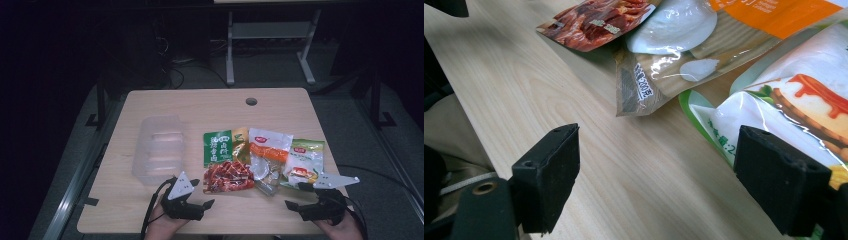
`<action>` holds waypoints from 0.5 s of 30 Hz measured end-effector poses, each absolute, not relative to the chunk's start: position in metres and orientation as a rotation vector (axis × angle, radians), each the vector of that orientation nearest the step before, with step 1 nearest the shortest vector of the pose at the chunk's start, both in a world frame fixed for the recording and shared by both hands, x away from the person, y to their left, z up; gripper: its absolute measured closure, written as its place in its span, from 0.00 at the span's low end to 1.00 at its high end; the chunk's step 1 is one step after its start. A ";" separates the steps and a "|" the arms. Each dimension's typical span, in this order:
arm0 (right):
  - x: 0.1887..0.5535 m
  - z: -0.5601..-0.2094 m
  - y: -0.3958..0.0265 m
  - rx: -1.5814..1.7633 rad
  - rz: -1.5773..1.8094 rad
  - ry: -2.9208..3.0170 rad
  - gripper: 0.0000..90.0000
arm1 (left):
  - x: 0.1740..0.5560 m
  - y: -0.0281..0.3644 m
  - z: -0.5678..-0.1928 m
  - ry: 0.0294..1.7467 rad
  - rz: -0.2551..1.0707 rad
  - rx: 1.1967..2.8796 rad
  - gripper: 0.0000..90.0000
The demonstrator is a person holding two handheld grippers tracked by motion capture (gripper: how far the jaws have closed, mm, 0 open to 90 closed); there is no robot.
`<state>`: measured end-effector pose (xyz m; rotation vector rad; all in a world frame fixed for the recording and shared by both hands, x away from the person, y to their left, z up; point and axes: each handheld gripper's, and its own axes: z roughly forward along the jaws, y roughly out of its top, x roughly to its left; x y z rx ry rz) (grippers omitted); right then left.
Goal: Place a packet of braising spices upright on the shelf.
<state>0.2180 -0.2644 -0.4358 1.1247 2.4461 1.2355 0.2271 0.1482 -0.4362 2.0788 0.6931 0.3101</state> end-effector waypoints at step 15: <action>0.225 -0.425 -0.261 1.145 1.242 2.428 0.20 | 0.235 0.138 -0.437 0.683 0.303 2.101 0.29</action>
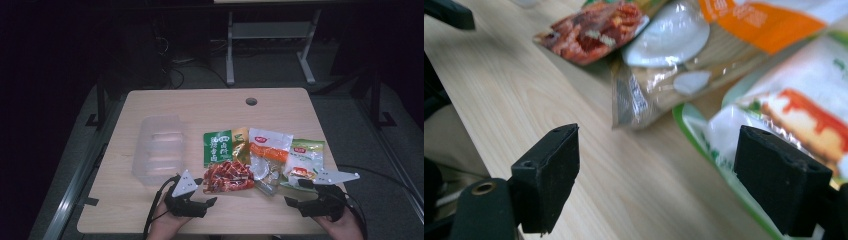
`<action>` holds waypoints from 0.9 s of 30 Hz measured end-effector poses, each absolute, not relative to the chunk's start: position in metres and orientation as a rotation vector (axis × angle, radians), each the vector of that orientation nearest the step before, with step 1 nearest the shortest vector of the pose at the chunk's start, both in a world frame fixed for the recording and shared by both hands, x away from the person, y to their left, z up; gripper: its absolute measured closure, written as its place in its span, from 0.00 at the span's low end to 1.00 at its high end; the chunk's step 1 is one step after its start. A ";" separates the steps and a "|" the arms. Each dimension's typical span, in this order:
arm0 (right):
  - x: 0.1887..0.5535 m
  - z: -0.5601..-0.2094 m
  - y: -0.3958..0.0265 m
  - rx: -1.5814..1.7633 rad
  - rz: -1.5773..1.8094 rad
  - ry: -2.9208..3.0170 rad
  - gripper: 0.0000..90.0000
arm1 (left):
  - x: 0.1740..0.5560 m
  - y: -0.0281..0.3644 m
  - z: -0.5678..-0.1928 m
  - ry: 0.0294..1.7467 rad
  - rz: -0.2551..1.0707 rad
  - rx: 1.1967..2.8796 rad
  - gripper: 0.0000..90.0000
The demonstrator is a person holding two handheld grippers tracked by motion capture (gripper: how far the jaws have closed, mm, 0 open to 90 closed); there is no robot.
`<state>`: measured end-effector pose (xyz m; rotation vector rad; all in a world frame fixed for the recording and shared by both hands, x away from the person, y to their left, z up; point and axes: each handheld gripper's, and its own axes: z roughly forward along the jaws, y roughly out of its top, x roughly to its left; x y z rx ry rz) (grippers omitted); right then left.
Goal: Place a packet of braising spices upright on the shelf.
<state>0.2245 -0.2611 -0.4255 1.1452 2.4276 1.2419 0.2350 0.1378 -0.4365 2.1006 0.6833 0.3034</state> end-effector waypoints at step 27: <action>0.339 -0.375 -0.178 1.049 1.115 2.620 0.18 | 0.268 0.114 -0.452 0.683 0.398 2.259 0.74</action>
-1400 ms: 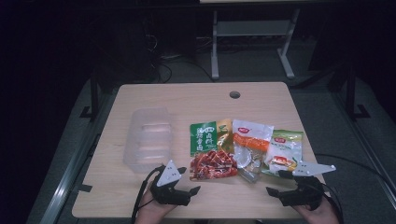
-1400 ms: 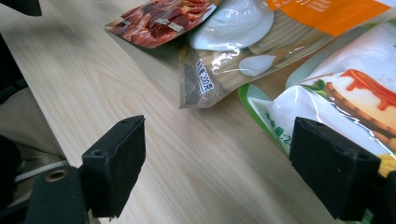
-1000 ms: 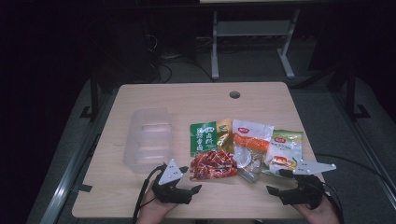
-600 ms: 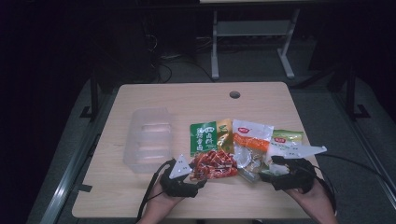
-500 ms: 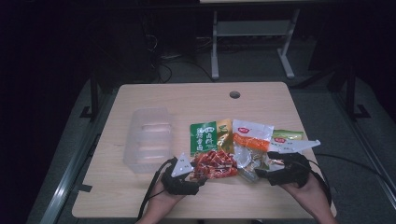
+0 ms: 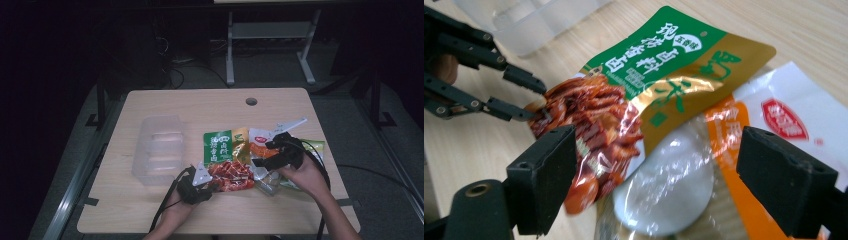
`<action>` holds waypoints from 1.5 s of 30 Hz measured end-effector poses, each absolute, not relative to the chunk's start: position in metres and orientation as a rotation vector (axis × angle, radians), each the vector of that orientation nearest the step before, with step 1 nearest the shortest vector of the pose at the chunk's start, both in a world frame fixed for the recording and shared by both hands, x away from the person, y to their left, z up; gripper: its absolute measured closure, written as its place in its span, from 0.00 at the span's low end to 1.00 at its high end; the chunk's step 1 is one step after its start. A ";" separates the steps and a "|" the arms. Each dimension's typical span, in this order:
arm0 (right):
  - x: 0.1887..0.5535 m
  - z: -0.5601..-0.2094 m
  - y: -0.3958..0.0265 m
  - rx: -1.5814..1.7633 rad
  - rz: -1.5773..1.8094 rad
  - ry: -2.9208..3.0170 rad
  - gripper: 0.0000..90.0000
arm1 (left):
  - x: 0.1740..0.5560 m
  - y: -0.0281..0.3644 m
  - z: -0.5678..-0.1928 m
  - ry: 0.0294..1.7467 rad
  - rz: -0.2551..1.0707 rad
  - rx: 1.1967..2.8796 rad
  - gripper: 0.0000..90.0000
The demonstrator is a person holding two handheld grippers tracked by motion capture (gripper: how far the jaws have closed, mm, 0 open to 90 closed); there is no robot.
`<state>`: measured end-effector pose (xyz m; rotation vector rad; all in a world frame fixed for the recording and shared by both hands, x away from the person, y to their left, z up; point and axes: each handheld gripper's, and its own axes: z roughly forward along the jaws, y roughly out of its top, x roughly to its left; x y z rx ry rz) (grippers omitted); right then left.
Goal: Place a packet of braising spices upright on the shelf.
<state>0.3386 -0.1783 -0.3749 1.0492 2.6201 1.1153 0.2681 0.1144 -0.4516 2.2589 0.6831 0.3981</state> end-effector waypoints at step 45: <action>0.442 -0.426 -0.141 1.366 0.962 2.774 0.45 | 0.272 0.107 -0.465 0.654 0.414 2.318 0.97</action>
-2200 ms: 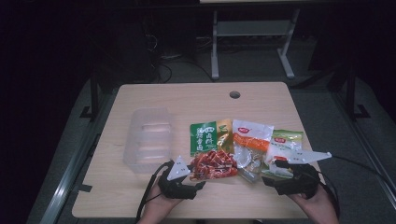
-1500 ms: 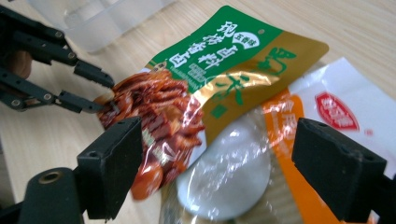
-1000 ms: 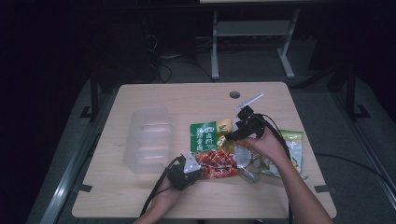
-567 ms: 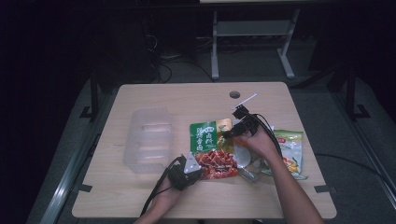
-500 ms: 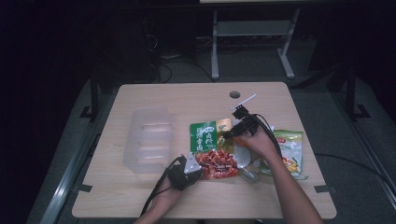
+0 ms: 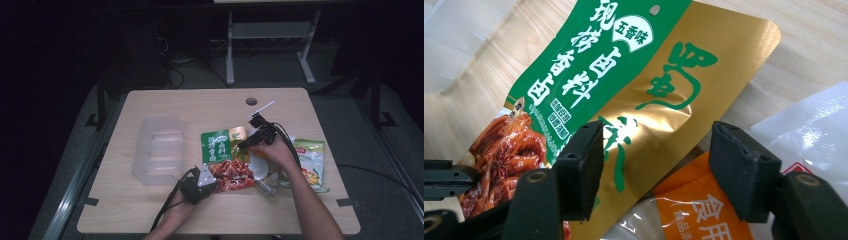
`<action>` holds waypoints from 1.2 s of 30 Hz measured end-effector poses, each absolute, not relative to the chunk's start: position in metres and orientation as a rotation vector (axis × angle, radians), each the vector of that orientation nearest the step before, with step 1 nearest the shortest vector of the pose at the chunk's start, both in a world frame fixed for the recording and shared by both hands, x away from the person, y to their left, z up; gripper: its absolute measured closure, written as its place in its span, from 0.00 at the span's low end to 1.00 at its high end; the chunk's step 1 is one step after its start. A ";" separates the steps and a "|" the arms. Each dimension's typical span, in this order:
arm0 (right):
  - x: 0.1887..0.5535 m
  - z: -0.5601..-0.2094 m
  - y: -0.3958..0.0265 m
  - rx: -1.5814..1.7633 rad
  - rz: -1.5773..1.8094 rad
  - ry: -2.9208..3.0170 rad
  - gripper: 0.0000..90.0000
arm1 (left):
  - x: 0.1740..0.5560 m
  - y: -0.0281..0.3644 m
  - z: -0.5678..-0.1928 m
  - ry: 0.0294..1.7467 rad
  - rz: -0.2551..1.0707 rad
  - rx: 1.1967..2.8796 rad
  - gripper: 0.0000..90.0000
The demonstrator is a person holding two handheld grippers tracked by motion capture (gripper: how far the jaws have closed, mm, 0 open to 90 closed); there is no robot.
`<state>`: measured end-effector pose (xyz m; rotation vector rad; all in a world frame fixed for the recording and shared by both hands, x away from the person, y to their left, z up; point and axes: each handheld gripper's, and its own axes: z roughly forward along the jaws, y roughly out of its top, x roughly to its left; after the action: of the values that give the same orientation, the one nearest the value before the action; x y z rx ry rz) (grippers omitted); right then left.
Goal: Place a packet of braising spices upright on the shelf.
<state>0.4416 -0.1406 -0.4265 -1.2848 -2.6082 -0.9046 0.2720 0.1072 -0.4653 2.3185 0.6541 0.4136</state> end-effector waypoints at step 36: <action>0.461 -0.440 -0.130 -1.264 -0.869 -2.465 0.67 | 0.272 0.108 -0.467 0.634 0.419 2.318 0.98</action>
<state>0.4608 -0.1300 -0.4399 -1.2636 -2.4651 -0.8691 0.2721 0.1081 -0.4665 2.3184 0.6345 0.4191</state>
